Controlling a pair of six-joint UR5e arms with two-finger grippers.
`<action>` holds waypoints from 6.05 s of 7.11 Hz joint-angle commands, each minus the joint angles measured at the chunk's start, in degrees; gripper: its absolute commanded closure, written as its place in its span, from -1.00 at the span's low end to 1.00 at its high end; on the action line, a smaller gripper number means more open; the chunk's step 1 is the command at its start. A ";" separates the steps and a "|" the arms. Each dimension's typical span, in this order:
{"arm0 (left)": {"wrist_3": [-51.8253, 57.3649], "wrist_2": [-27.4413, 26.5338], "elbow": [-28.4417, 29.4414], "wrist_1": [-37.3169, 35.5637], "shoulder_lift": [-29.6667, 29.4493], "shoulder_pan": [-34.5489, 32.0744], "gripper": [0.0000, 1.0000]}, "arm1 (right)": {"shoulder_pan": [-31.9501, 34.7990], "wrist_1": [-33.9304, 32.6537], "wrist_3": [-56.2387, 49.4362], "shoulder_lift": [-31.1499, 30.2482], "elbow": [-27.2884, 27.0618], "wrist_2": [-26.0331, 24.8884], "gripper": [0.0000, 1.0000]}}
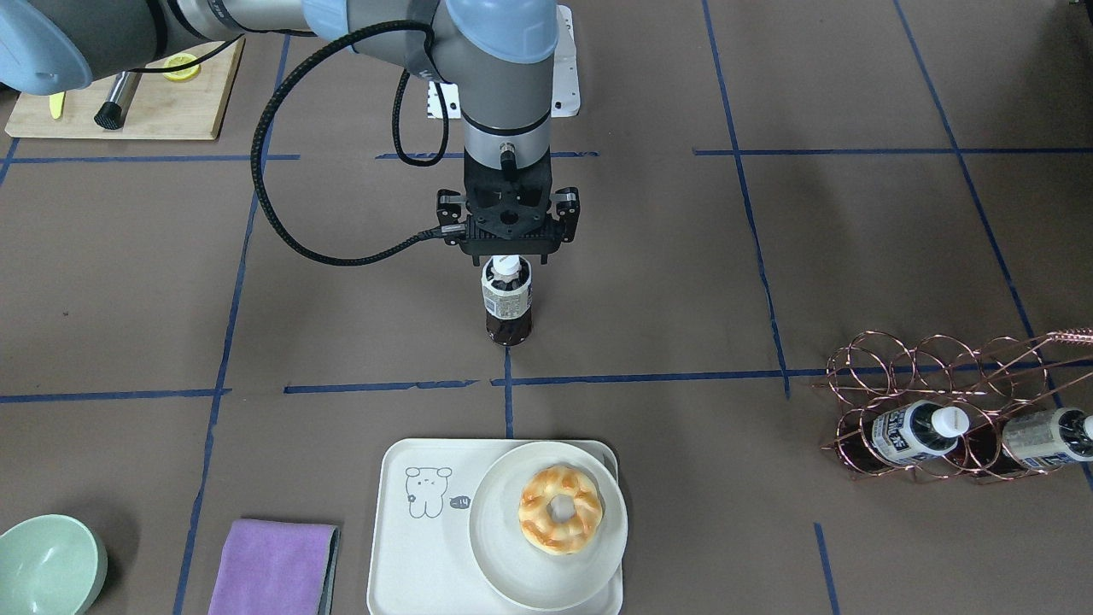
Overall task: Place tea on tray
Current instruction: 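Reach the right gripper over the standing tea bottle, then close the right gripper on the tea bottle cap and lift it, then carry the tea bottle onto the white tray beside the donut plate, then open the right gripper and raise it away from the tray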
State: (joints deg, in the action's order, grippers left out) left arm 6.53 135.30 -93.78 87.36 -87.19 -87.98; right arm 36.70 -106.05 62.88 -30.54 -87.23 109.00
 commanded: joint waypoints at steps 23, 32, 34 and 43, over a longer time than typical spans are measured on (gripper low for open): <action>-0.29 0.05 -0.18 0.18 -0.44 0.00 -1.00 | 17.27 15.43 -14.36 8.12 32.30 7.37 0.99; -0.29 0.05 -0.18 0.26 -0.35 0.00 -1.00 | 18.91 16.58 -13.66 8.47 29.85 12.16 -0.98; -0.29 -0.04 -0.18 0.18 -0.35 0.00 -1.00 | 23.92 10.21 -18.02 7.34 26.96 18.86 -0.99; 0.32 -0.21 -0.27 0.09 0.96 0.00 -1.00 | 44.50 1.78 -75.80 -50.27 -2.94 22.65 -0.99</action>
State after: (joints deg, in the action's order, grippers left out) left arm 6.77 135.17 -94.14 87.45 -87.03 -87.98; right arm 79.38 -108.15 -12.65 -72.64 -89.41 130.18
